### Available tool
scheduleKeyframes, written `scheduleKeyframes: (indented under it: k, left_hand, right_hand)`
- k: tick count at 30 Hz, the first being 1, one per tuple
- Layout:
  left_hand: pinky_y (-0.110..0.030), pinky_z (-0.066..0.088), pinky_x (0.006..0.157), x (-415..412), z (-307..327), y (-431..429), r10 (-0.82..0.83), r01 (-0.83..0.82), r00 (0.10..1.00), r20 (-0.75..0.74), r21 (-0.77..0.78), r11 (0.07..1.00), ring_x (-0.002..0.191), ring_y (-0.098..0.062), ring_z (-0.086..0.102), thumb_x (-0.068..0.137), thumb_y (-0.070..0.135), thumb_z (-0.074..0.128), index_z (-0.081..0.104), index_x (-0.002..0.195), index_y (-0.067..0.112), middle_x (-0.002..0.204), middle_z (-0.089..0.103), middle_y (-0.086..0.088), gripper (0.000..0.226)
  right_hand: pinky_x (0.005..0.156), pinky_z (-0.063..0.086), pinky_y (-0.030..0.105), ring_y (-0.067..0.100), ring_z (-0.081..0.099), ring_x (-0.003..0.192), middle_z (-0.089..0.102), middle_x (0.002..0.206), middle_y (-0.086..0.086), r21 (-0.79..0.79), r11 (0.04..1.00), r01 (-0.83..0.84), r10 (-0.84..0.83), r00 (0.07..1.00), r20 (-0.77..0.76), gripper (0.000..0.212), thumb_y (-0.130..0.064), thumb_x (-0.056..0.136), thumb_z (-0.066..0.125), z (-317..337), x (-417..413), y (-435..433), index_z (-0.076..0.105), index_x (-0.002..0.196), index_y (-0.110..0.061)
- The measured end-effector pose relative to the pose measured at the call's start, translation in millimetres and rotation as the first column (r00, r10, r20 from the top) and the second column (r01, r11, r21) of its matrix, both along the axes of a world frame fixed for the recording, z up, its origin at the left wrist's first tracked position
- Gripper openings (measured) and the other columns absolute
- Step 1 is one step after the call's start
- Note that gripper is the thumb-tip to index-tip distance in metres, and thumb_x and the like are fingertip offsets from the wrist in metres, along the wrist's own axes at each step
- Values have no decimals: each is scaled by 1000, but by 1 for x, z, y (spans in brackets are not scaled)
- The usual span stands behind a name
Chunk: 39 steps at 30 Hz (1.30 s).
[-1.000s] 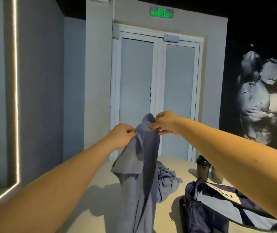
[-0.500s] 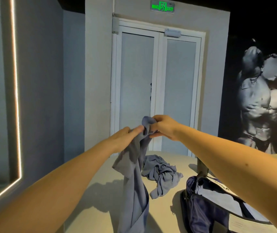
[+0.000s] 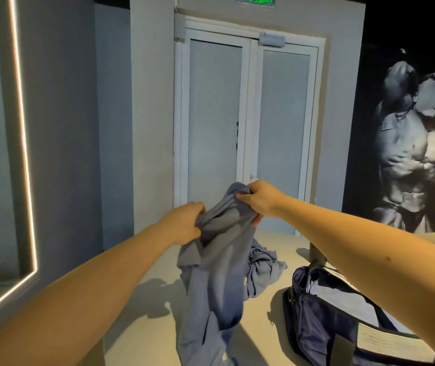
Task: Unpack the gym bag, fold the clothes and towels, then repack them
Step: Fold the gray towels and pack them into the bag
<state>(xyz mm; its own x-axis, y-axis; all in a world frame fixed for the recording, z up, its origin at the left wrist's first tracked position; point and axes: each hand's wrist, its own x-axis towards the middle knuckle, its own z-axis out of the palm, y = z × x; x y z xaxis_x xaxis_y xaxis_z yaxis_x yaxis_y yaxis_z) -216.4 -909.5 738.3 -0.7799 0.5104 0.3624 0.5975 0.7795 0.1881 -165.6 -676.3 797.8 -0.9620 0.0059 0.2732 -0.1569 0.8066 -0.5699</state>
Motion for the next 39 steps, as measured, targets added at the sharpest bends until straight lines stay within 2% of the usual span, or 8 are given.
scheduleKeyframes:
  k: [7,13,21,25,28,31,35,39]
  left_hand:
    - [-28,36,59,-15,-15,-33,99,-113,990,100,142,983,73,-18,55,102,25,53,54,73,13,78,60,-6,31]
    - [-20,35,59,-3,-15,-40,17,-42,996,82,308,950,80,-15,57,106,35,51,62,95,12,86,62,-1,28]
    - [-32,52,92,27,-18,-61,-45,21,915,400,64,998,105,-8,61,85,63,69,50,129,39,118,61,14,53]
    - [-35,56,90,27,-37,-63,-101,79,893,439,69,995,100,-9,64,82,43,79,54,119,40,114,63,12,45]
    - [-36,52,76,13,-54,-72,-112,49,878,465,145,988,82,-17,65,93,40,68,68,100,27,94,68,2,15]
    - [-33,44,65,-12,-81,-82,-85,-24,835,544,191,981,60,-19,57,98,35,63,69,93,5,74,63,-6,30]
    - [-26,42,51,-56,-123,-81,3,-221,786,619,277,935,50,-15,52,98,25,61,66,86,6,66,58,-7,23]
    - [-26,38,48,-115,-171,-77,118,-386,752,649,288,876,47,-17,52,93,25,68,67,86,8,59,60,-7,18]
  right_hand:
    - [89,57,46,33,75,68,70,107,21,-64,993,103,-103,995,9,37,-30,103,46,-9,-2,24,63,117,0]
    - [78,62,48,41,73,76,61,112,24,-204,968,149,-142,989,50,37,-30,102,40,-22,-2,31,57,112,1]
    - [68,61,40,29,63,79,61,98,16,-178,956,233,-170,935,311,22,-16,102,52,-52,-17,51,59,115,0]
    - [53,40,28,18,44,65,50,82,11,-112,958,263,-178,855,487,15,-20,102,56,-68,-23,53,58,97,-6]
    - [58,51,29,23,56,67,60,81,14,-122,963,239,-132,817,561,13,-13,100,56,-85,-36,49,60,100,-1]
    - [71,59,38,33,62,74,64,80,18,-120,951,283,-195,857,478,10,-5,92,59,-108,-61,45,60,86,2]
    - [45,27,26,18,33,42,39,53,6,-98,929,357,-280,850,446,26,3,87,56,-142,-96,34,43,68,-8]
    - [41,45,23,17,56,47,58,62,9,-179,909,376,-252,840,481,25,8,90,59,-181,-137,23,51,72,-8]
